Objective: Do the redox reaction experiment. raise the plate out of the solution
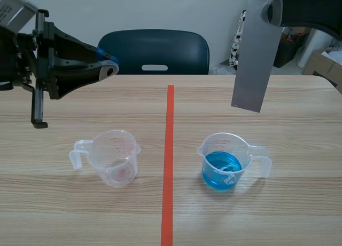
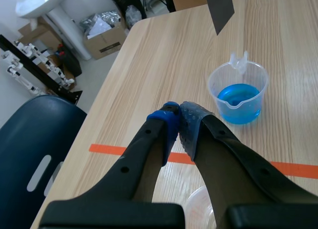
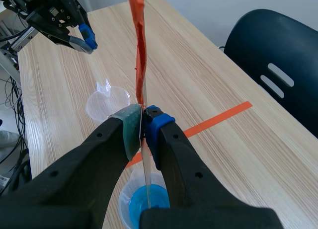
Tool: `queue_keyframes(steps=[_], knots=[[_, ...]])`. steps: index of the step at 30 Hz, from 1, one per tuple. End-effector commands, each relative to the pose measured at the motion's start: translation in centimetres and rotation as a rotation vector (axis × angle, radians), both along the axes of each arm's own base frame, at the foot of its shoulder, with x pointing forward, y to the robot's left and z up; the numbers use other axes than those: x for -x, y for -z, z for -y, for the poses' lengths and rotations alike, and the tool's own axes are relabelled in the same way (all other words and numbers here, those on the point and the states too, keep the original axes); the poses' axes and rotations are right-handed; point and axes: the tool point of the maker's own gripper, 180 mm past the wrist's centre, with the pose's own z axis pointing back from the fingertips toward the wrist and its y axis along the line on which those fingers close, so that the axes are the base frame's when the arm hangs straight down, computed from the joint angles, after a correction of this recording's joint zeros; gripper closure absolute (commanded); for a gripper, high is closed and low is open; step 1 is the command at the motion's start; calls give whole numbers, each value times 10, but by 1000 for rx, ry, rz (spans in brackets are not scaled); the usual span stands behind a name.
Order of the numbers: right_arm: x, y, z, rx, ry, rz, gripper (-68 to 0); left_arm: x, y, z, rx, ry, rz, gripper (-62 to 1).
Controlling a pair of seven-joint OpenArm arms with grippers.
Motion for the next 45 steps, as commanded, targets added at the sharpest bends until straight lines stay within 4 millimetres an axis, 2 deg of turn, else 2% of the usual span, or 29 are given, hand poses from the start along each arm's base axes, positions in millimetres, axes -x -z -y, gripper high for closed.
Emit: queue_keyframes(steps=[1, 12, 23, 38, 45], knots=[[1, -21, -1, -22, -17, 43, -6, -1, -3, 6, 16, 10, -1, -17], [2, -31, 0, -49, -19, 27, -6, -4, 11, 48, 16, 61, -22, -17], [2, -30, 1, -24, -17, 27, -6, -14, 23, 73, 37, 85, -64, -17], [0, -35, 4, -25, -9, 45, -6, -9, 46, 109, -11, 151, -105, -17], [0, -34, 4, -16, -11, 42, -6, -9, 46, 119, 3, 161, -112, -17]])
